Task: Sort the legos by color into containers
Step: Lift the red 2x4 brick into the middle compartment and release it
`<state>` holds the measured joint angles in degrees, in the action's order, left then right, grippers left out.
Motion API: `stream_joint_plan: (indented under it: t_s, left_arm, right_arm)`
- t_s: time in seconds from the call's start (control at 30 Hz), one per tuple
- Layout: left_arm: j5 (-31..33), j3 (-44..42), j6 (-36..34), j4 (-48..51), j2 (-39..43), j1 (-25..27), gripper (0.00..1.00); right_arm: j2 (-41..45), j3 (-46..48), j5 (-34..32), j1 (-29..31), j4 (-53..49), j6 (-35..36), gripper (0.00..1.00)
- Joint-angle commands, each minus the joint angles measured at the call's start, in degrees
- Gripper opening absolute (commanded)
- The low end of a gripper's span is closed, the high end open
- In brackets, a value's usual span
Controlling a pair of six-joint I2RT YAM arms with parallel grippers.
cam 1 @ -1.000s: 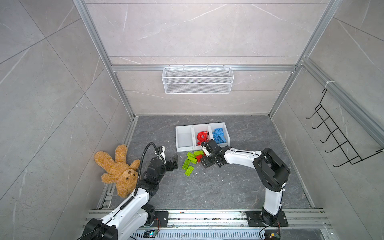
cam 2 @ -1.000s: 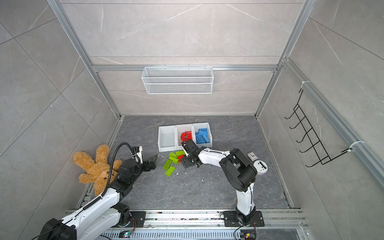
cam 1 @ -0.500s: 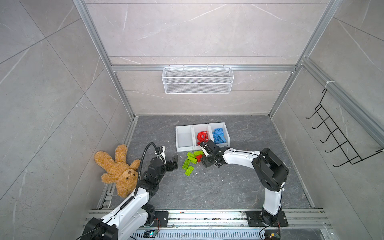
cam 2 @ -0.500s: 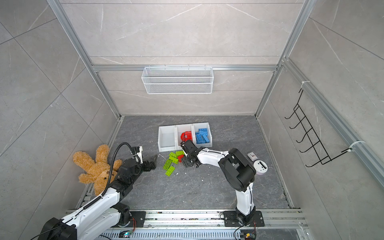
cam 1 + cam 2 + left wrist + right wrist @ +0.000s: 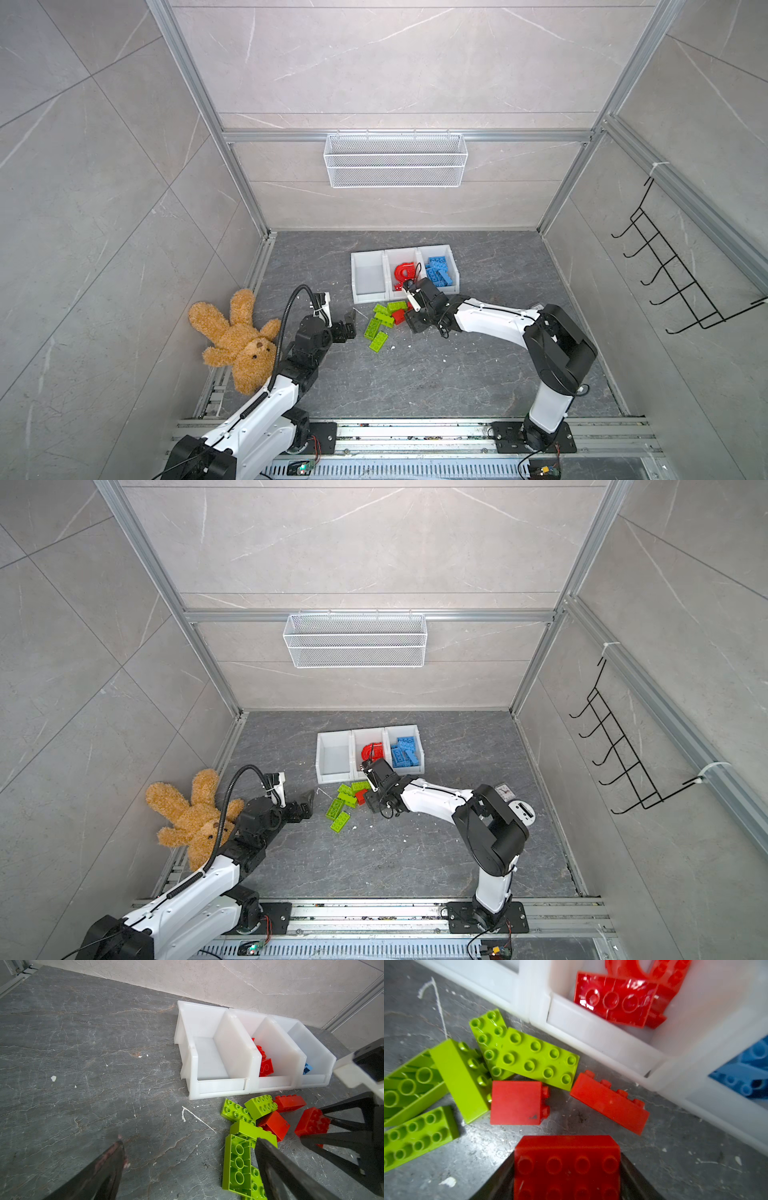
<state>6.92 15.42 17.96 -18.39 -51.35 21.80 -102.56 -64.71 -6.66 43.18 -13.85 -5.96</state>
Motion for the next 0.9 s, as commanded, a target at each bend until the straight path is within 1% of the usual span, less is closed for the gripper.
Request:
stream_joint_plan:
  t_s: [0.0,0.13,0.47,0.67,0.87]
  left_arm:
    - [-0.4,1.9,-1.1,-1.6,0.3,-0.3,0.99]
    - [-0.5,1.9,-1.0,-1.6,0.3,-0.3,0.99]
    - [-0.1,2.0,-1.4,-1.3,0.2,-0.3,0.99]
    - [0.2,2.0,-1.6,-1.0,0.8,-0.3,0.99]
    - [0.1,2.0,-1.5,-1.0,0.7,-0.3,1.0]
  right_arm:
    - [2.5,-1.5,0.2,0.2,0.7,0.2,0.68]
    - [1.0,-6.6,0.0,-0.5,-0.7,1.6,0.68]
    - [-8.7,-20.4,0.8,-3.7,-0.6,2.3,0.68]
    - [-12.8,-24.2,2.2,-5.2,-0.4,1.4,0.68]
    - [-14.9,-24.4,2.7,-6.2,-0.3,0.5,0.68]
